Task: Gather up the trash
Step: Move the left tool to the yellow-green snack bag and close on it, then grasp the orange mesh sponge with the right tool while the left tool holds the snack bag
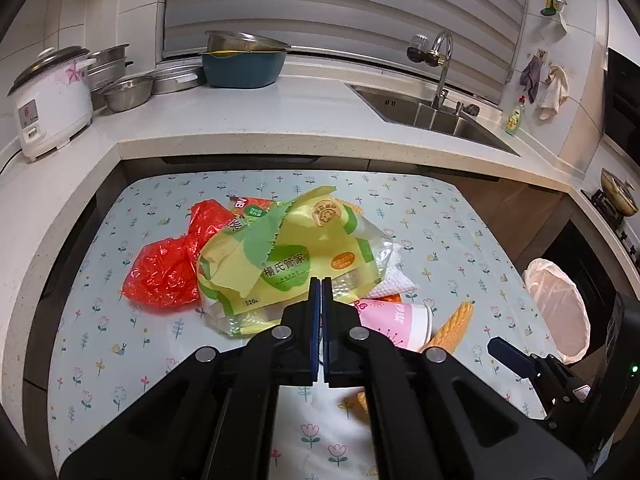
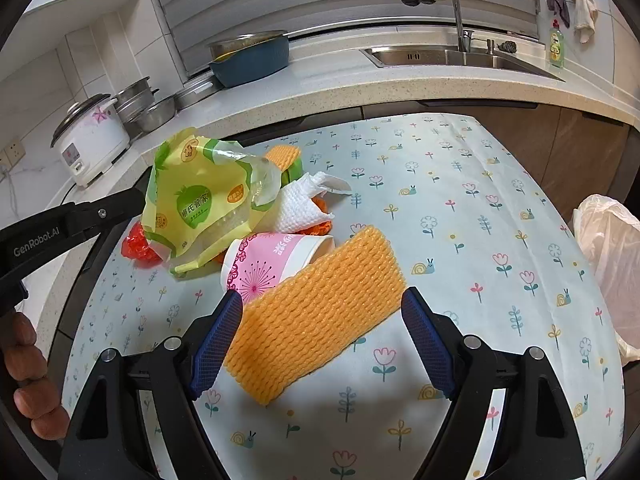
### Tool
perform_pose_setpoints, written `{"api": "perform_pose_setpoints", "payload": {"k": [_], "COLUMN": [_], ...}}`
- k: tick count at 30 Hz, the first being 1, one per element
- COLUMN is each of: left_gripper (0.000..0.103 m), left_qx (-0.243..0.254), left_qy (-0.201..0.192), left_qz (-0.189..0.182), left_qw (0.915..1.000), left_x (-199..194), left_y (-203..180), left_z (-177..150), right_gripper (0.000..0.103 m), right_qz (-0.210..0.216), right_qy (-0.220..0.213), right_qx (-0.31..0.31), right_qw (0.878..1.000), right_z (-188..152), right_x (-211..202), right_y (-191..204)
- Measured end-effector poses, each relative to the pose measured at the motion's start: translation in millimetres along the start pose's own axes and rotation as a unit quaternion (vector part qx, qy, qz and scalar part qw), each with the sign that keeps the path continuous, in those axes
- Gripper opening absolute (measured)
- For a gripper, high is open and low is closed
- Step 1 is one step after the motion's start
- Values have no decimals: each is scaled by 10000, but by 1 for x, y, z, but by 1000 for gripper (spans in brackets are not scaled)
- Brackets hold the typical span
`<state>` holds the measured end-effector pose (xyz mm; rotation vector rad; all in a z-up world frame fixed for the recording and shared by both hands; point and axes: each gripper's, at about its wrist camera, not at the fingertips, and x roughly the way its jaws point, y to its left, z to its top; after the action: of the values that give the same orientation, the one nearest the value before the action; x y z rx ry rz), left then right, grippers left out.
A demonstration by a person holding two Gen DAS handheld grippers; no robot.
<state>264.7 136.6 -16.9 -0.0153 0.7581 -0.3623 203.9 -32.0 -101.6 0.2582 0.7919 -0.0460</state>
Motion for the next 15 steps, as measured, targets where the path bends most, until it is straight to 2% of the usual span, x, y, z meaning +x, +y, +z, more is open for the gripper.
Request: {"api": "perform_pose_setpoints", "payload": {"k": [2, 3, 4, 6, 7, 14, 15], "left_gripper": [2, 12, 34, 61, 66, 65, 57], "left_qx": [-12, 12, 61, 181, 260, 893, 950], "left_qy": [-32, -36, -44, -189, -249, -226, -187], "left_qz": [61, 121, 147, 264, 298, 187, 144], "left_qw": [10000, 9999, 9999, 9993, 9989, 9956, 9952], "left_x": [1, 2, 4, 7, 10, 47, 51], "left_y": [7, 10, 13, 18, 19, 15, 13], "left_z": [3, 6, 8, 13, 15, 31, 32], "right_gripper": [79, 79, 79, 79, 79, 79, 79], "right_qz": [-5, -7, -9, -11, -17, -26, -22], "right_qy": [-20, -27, -27, -28, -31, 2, 14], "right_qx": [6, 14, 27, 57, 68, 104, 102], "right_qw": [10000, 10000, 10000, 10000, 10000, 9999, 9999], "right_z": [2, 3, 4, 6, 8, 14, 14], "right_x": [0, 1, 1, 3, 4, 12, 13], "right_y": [-2, -3, -4, -7, -8, -10, -10]}}
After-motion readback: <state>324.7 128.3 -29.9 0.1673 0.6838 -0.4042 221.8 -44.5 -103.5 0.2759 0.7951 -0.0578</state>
